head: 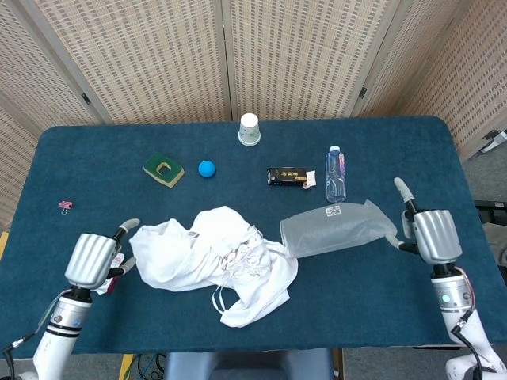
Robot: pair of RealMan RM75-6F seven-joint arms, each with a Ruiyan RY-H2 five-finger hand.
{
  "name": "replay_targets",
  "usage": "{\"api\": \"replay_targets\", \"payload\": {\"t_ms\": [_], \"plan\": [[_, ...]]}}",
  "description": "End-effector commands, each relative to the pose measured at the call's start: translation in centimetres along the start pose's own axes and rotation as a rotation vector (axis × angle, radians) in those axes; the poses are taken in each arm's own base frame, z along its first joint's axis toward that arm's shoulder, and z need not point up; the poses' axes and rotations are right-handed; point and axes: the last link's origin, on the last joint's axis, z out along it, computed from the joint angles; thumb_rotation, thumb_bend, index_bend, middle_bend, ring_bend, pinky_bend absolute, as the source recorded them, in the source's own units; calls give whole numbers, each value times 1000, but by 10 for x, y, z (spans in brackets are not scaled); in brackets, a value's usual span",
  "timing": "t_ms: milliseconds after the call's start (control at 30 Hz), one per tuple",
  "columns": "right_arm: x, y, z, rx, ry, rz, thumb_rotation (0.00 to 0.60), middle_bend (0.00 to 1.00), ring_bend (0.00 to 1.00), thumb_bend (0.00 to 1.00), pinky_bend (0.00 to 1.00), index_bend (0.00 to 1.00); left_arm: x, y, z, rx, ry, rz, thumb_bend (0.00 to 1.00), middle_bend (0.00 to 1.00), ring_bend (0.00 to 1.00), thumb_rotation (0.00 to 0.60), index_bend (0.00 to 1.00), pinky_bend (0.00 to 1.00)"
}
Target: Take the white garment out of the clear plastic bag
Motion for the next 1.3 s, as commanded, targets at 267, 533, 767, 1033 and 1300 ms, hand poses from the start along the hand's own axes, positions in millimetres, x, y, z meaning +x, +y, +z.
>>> {"api": "replay_targets", "payload": {"t_ms": [267,533,767,1033,1300], "plan": [[22,2,-3,-12,13,-22,600,425,375,0,634,0,13,-10,-7,-15,2,56,22,940,829,600,144,1000],[48,6,-8,-39,49,-41,600,420,370,0,630,0,20,-17,-13,8,15,74,21,940,829,600,168,1000],[41,7,-14,-44,-23,-55,600,456,374,0,630,18,21,-18,-15,12,15,78,22,940,829,600,199,1000],[31,2,-7,-33,-32,-13,600,431,372,0,630,32,20,-18,-15,17,13,88,22,940,829,600,225,1000],[18,3,-14,-34,-90,-66,600,412,368,0,630,39,32,-43,-29,88,-20,161,22,803,737,600,230,981]]}}
